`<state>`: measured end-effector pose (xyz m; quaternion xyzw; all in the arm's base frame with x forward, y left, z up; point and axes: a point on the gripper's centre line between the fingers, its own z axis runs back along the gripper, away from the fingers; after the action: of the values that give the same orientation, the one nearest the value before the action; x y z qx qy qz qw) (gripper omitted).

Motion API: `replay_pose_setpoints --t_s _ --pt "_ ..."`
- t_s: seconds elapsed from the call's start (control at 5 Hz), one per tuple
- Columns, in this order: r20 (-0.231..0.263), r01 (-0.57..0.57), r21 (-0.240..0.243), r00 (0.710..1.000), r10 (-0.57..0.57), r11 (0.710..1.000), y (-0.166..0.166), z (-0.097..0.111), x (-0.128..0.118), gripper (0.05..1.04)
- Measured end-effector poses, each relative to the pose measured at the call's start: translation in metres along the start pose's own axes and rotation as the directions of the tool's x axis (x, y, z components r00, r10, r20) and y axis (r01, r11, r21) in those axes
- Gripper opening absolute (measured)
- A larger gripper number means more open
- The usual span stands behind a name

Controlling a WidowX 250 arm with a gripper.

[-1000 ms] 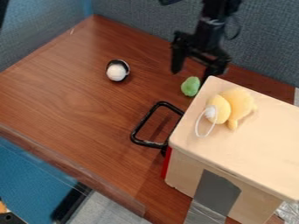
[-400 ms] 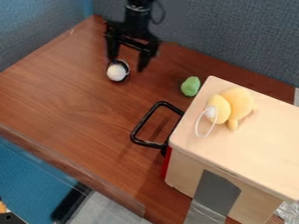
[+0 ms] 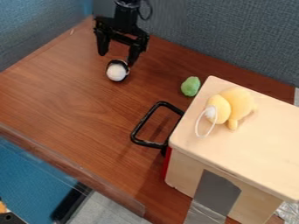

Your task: Move the white ball to the bottom of the table

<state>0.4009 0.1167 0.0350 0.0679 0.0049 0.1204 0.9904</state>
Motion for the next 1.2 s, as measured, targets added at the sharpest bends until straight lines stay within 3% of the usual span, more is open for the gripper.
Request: replay_pose_setpoints --t_s 0.2,0.6,0.8,1.0,1.2 --pt "-0.046 -0.014 0.025 0.999 0.015 1.0 0.004 -0.015 0.002 0.999" --pt "-0.103 -0.039 0.03 0.994 0.042 0.999 0.002 -0.032 -0.002 0.964" --pt "-0.104 -0.03 0.024 0.994 0.033 0.999 -0.001 -0.038 -0.01 0.707" --pt "-0.069 0.001 0.019 0.998 0.001 1.0 -0.014 -0.022 -0.021 0.594" --pt "0.011 0.027 0.007 1.0 -0.027 1.0 -0.03 0.005 -0.042 0.59"
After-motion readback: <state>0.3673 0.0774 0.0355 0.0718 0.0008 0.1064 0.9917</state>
